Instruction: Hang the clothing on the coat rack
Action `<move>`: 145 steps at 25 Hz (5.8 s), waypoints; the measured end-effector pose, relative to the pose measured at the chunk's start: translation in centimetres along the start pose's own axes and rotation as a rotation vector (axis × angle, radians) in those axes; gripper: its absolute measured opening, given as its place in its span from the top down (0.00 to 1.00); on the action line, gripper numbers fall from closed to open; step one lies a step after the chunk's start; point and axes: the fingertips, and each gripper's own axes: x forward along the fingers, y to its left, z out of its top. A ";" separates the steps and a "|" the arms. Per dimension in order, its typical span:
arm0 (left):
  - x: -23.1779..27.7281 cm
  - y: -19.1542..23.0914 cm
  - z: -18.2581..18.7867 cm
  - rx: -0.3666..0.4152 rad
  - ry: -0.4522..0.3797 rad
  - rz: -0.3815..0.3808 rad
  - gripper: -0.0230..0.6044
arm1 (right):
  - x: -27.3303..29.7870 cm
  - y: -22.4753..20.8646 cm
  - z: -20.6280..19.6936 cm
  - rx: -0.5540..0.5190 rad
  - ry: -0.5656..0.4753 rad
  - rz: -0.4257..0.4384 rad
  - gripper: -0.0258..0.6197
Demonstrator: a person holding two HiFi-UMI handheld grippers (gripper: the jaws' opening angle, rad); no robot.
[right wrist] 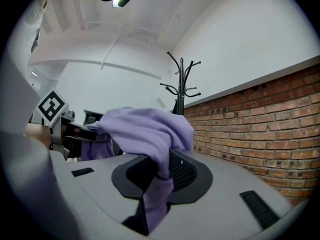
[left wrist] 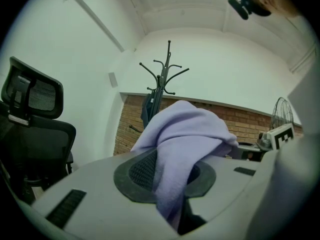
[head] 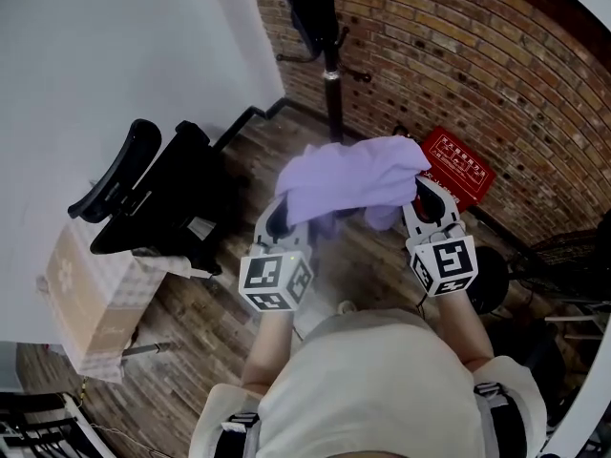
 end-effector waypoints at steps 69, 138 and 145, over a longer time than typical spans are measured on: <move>30.7 10.6 -5.2 0.014 0.210 0.115 0.85 | 31.1 -16.7 -7.1 -0.038 0.131 0.146 0.87; 15.4 2.2 -10.5 -0.023 0.246 -0.041 0.88 | 13.9 -3.3 -10.8 0.157 0.183 0.138 0.91; 10.7 1.4 -10.3 -0.055 0.214 -0.025 0.91 | 9.4 -0.3 -9.0 0.155 0.141 0.165 0.94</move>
